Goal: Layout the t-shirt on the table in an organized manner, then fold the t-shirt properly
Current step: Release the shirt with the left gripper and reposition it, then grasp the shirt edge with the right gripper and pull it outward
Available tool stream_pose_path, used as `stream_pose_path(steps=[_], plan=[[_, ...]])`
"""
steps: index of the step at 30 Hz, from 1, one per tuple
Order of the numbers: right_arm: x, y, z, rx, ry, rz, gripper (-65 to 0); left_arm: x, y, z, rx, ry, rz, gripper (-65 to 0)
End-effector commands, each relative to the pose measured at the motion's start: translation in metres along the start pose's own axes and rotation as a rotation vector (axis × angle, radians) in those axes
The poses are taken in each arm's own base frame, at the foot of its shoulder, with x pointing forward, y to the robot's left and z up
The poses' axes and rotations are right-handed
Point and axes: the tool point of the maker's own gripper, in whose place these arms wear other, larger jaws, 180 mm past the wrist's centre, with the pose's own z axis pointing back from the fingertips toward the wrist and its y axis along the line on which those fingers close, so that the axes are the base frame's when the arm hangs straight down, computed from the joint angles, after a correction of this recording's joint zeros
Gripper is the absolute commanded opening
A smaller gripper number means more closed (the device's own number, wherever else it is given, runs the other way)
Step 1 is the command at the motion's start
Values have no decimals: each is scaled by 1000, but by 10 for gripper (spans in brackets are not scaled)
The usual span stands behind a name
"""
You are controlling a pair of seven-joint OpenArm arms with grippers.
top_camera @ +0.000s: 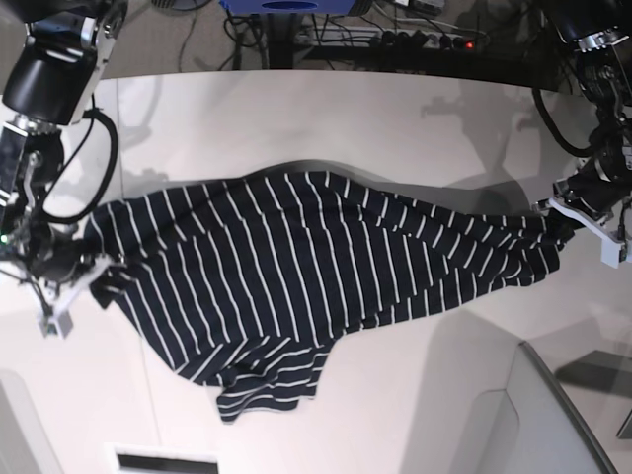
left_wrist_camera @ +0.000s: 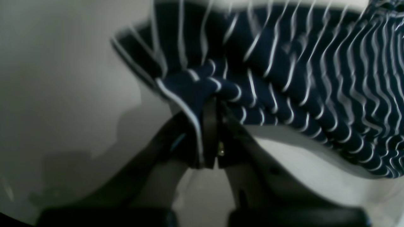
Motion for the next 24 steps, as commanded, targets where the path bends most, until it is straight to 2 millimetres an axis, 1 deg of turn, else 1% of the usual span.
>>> stream_pose_path(steps=[1, 2, 3, 6, 7, 10, 11, 14, 17, 19, 21, 22, 23, 24], plan=[[32, -1, 4, -5, -76, 2, -648, 17, 6, 8, 16, -49, -22, -650], [39, 2, 1, 0, -79, -3, -648, 14, 8, 9, 21, -41, -23, -650], [44, 4, -3, 4, -74, -11, -648, 15, 12, 12, 32, -45, -24, -650], [57, 8, -17, 26, -80, -39, -648, 16, 29, 20, 70, -58, 0, -650], [61, 7, -21, 25, -87, -62, -648, 12, 36, 23, 85, -53, 7, -650], [65, 1, -38, 17, -100, -133, -648, 8, 49, 32, 117, -52, 21, -650], [63, 1, -46, 24, -97, -150, -648, 10, 52, 34, 121, -54, 5, -650], [58, 4, -66, 47, -89, -200, -648, 8, 51, 34, 99, -40, -56, -650], [58, 7, -80, 60, -118, -236, -647, 4, 53, 36, 100, -27, -71, -650], [61, 12, -87, 64, -152, -224, -642, 4, 53, 36, 100, -27, -71, -650], [64, 23, -94, 73, -188, -177, -636, 5, 53, 36, 100, -28, -72, -650], [65, 29, -95, 78, -188, -143, -606, 5, 53, 36, 100, -28, -72, -650], [65, 29, -96, 75, -176, -109, -564, 5, 53, 36, 100, -28, -72, -650], [59, 27, -96, 69, -139, -75, -495, 5, 52, 36, 98, -29, -73, -650]])
